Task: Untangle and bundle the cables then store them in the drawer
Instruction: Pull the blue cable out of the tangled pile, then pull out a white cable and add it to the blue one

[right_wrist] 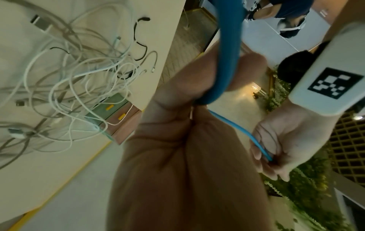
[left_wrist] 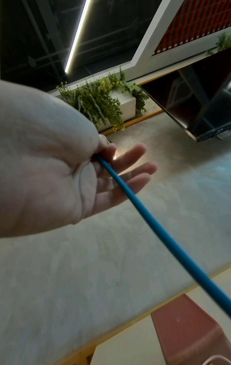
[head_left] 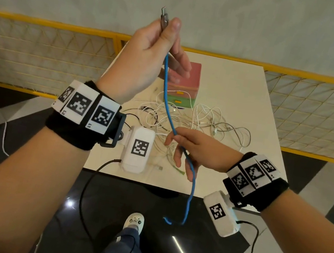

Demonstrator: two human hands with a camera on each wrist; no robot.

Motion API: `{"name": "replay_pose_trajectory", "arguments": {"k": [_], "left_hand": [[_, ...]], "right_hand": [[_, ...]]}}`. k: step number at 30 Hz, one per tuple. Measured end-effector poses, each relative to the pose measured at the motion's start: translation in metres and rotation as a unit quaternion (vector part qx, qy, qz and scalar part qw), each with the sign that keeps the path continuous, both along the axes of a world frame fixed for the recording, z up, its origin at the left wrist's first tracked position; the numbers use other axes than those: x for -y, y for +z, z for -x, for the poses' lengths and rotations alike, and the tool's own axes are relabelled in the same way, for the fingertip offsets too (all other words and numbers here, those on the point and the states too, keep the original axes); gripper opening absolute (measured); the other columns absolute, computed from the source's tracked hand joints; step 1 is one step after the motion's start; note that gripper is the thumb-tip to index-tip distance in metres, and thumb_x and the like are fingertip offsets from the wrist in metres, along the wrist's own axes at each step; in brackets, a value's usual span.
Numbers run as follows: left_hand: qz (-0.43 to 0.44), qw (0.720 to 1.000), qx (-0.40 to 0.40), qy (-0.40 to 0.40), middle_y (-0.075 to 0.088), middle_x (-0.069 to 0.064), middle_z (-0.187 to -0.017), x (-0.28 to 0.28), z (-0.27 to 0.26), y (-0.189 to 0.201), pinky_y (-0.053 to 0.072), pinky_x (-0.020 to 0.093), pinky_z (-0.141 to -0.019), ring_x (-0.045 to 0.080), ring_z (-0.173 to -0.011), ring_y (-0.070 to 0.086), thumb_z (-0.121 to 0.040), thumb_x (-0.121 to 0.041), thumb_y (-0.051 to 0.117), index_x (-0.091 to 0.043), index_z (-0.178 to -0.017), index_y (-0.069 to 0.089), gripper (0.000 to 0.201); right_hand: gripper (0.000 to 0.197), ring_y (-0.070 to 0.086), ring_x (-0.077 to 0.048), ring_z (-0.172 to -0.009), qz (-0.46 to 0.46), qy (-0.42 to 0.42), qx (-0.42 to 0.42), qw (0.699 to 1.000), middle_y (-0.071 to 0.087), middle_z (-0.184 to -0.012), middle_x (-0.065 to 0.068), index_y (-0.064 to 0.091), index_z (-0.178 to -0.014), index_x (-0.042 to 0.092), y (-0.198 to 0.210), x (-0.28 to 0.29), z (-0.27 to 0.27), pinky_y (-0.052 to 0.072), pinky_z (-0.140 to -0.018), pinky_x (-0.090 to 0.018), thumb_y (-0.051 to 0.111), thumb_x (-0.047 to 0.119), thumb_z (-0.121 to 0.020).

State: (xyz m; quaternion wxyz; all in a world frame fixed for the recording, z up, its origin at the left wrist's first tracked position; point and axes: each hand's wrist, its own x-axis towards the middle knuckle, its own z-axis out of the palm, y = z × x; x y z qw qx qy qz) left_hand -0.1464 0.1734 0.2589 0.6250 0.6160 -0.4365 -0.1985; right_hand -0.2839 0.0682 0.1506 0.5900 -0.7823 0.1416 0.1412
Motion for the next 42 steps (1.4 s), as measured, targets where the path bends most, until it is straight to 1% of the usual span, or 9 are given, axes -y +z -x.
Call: {"name": "replay_pose_trajectory", "arguments": {"k": [6, 10, 13, 18, 22, 27, 35, 39, 42], "left_hand": [[-0.06, 0.997, 0.019, -0.037, 0.074, 0.003, -0.101, 0.003, 0.002, -0.014, 0.05, 0.011, -0.076, 0.01, -0.099, 0.07, -0.107, -0.031, 0.032, -0.015, -0.089, 0.066, 0.041], [-0.178, 0.976, 0.065, -0.107, 0.07, 0.002, -0.117, 0.004, 0.005, -0.035, 0.051, 0.012, -0.081, 0.001, -0.106, 0.065, -0.105, -0.034, 0.037, -0.014, -0.112, 0.069, 0.039], [-0.189, 0.973, 0.104, -0.084, 0.071, 0.01, -0.111, 0.004, 0.002, -0.048, 0.051, 0.014, -0.068, -0.003, -0.072, 0.065, -0.104, -0.032, 0.04, -0.008, -0.107, 0.068, 0.037], [-0.066, 0.992, 0.094, 0.061, 0.073, -0.005, -0.084, 0.002, -0.019, -0.036, 0.043, 0.006, -0.075, -0.005, -0.078, 0.066, -0.107, -0.025, 0.033, -0.018, -0.074, 0.045, 0.036], [-0.016, 0.996, 0.016, 0.089, 0.051, -0.012, -0.051, -0.007, -0.041, -0.037, 0.051, 0.035, -0.061, 0.011, -0.05, 0.056, -0.107, -0.026, 0.033, -0.017, -0.073, 0.044, 0.036], [-0.059, 0.996, -0.032, 0.059, 0.03, -0.013, -0.05, -0.014, -0.051, -0.053, 0.021, 0.021, -0.04, 0.007, -0.042, 0.023, -0.106, -0.029, 0.035, -0.018, -0.077, 0.047, 0.033], [-0.181, 0.983, 0.006, 0.017, 0.03, -0.008, -0.048, -0.011, -0.054, -0.08, 0.027, 0.018, -0.041, 0.007, -0.04, 0.027, -0.101, -0.029, 0.05, -0.012, -0.097, 0.068, 0.025], [-0.198, 0.98, 0.003, -0.019, 0.035, 0.002, -0.051, -0.01, -0.061, -0.091, 0.045, 0.034, -0.058, 0.015, -0.048, 0.038, -0.105, -0.035, 0.037, -0.007, -0.09, 0.072, 0.047], [-0.217, 0.976, 0.02, -0.024, 0.053, -0.005, -0.061, -0.007, -0.075, -0.103, 0.044, 0.022, -0.061, 0.006, -0.053, 0.046, -0.106, -0.027, 0.037, -0.011, -0.097, 0.072, 0.039]], "right_hand": [[0.044, 0.058, -0.014, -0.114, 0.127, -0.024, 0.12, 0.984, 0.053, -0.127, 0.0, 0.038, -0.138, 0.02, 0.004, 0.002, -0.005, 0.047, -0.101, -0.035, 0.046, 0.033, -0.097], [0.026, 0.058, 0.002, -0.105, 0.035, -0.08, 0.286, 0.954, 0.057, -0.113, -0.003, 0.046, -0.123, 0.002, 0.02, -0.002, -0.019, 0.048, -0.088, -0.017, 0.037, 0.011, -0.101], [0.025, 0.059, 0.007, -0.084, 0.024, -0.111, 0.33, 0.937, 0.052, -0.097, 0.005, 0.047, -0.116, -0.007, 0.02, -0.004, -0.034, 0.05, -0.079, -0.016, 0.029, 0.001, -0.101], [0.023, 0.059, -0.023, -0.094, 0.138, 0.002, 0.228, 0.964, 0.062, -0.085, 0.008, 0.043, -0.087, 0.01, -0.025, -0.012, -0.047, 0.044, -0.088, -0.028, 0.026, 0.012, -0.103], [0.027, 0.056, -0.017, -0.099, 0.178, 0.056, 0.114, 0.976, 0.064, -0.101, 0.002, 0.052, -0.094, 0.012, -0.075, -0.016, -0.053, 0.041, -0.097, -0.03, 0.027, 0.02, -0.103], [0.033, 0.048, -0.025, -0.122, 0.316, 0.211, -0.077, 0.922, 0.049, -0.133, -0.009, 0.053, -0.125, 0.012, -0.127, -0.007, -0.065, 0.039, -0.104, -0.035, 0.051, 0.009, -0.092], [0.032, 0.059, -0.027, -0.103, 0.332, 0.091, -0.086, 0.935, 0.06, -0.114, -0.01, 0.063, -0.11, 0.007, -0.159, -0.012, -0.089, 0.047, -0.085, -0.033, 0.071, 0.013, -0.079], [0.019, 0.059, -0.029, -0.101, 0.362, 0.113, -0.09, 0.921, 0.062, -0.108, -0.011, 0.064, -0.102, 0.007, -0.164, -0.014, -0.094, 0.046, -0.083, -0.032, 0.06, 0.011, -0.084], [0.022, 0.055, -0.019, -0.086, 0.351, 0.092, -0.037, 0.931, 0.06, -0.098, -0.007, 0.067, -0.103, 0.01, -0.142, -0.008, -0.091, 0.04, -0.074, -0.025, 0.054, 0.012, -0.086]]}}
